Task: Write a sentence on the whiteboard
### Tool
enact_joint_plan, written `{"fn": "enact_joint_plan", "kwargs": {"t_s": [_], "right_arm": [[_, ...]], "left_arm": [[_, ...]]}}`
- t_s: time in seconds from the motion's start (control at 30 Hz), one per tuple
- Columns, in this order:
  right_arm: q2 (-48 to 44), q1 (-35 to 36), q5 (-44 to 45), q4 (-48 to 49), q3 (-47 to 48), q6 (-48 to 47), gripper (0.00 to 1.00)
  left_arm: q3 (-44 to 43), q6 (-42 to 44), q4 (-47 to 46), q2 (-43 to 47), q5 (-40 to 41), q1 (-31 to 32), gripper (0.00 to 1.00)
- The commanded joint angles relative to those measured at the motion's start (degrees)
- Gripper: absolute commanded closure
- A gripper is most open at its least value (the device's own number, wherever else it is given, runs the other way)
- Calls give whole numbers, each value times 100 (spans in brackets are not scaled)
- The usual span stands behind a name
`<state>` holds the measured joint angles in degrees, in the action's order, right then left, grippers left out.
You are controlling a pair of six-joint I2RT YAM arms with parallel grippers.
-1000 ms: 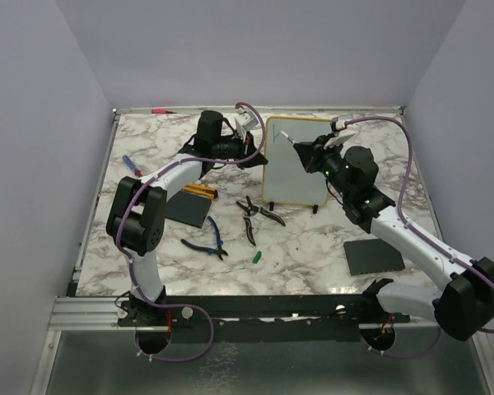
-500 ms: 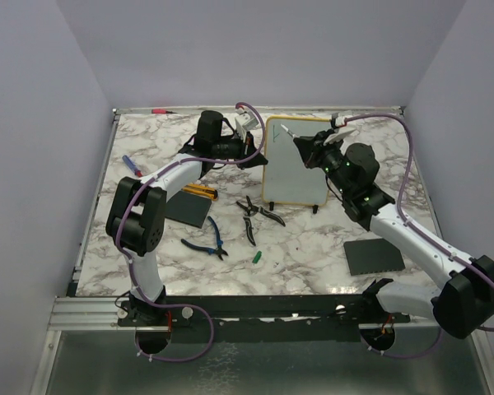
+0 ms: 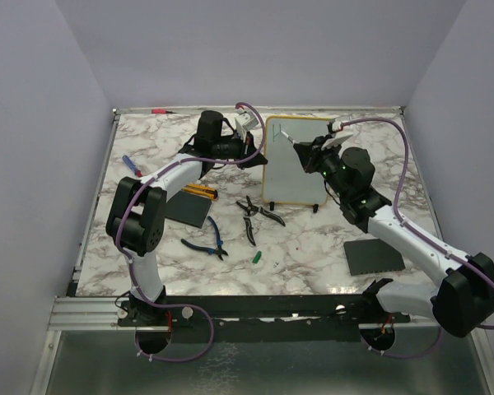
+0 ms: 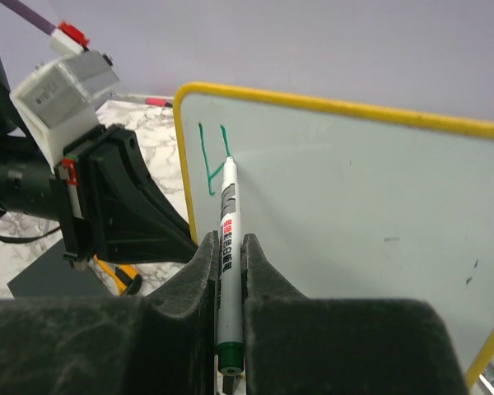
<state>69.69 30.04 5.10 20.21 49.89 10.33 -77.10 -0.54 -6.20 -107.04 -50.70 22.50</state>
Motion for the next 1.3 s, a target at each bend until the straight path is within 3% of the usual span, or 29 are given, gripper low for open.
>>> {"fn": "enact_joint_plan", "kwargs": {"t_s": [0.0, 0.6, 1.27], "right_arm": [[-106, 1, 135, -76, -382, 168, 100], [-648, 1, 0, -108, -512, 307, 99], [-230, 2, 429, 30, -189, 13, 99]], "left_arm": [[66, 225, 269, 114, 174, 0, 100], [81, 229, 268, 147, 183, 0, 100], [99, 273, 279, 175, 169, 0, 100]]}}
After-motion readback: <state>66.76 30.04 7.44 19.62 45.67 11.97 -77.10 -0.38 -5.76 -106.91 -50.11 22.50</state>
